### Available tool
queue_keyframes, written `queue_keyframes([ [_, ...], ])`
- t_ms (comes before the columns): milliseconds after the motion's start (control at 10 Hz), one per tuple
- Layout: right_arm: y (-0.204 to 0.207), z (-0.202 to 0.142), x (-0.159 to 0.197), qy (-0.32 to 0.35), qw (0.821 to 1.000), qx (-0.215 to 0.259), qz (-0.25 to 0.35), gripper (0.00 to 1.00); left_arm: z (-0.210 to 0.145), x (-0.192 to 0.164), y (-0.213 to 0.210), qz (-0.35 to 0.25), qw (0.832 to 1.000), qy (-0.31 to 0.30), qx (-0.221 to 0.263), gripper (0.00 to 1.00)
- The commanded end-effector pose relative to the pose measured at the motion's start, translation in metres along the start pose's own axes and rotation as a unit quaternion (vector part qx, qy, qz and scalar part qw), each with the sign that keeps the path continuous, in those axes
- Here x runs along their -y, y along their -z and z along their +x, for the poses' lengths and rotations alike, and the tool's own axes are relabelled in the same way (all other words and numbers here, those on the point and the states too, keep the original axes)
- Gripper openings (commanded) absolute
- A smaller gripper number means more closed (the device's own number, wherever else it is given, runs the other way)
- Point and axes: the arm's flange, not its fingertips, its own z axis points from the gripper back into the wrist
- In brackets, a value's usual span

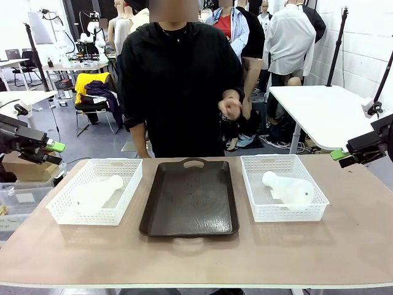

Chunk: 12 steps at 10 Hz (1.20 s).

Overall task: Prepare the laboratory tools.
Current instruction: Pick up the Big flask that the person points to.

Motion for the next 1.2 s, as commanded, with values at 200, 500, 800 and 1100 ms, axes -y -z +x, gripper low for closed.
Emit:
queue_keyframes([
  [200, 0.0011, 0.0005, -0.0006, 0.000, 1.000, -0.001, 0.001, 1.00, -0.0005, -0.0004, -0.0008, 0.002, 1.000, 0.001, -0.002, 1.00],
  [500, 0.0011, 0.0005, -0.0006, 0.000, 1.000, -0.001, 0.001, 1.00, -0.0005, -0.0004, -0.0008, 0.002, 1.000, 0.001, -0.002, 1.00],
  [800, 0.0011, 0.0005, -0.0006, 0.000, 1.000, -0.001, 0.001, 1.00, -0.0005, -0.0004, -0.0008, 0.002, 1.000, 0.001, -0.002, 1.00],
  [1100, 0.0011, 0.0005, -0.0006, 0.000, 1.000, -0.001, 0.001, 1.00, -0.0005, -0.0004, -0.0008, 0.002, 1.000, 0.001, -0.002, 1.00],
])
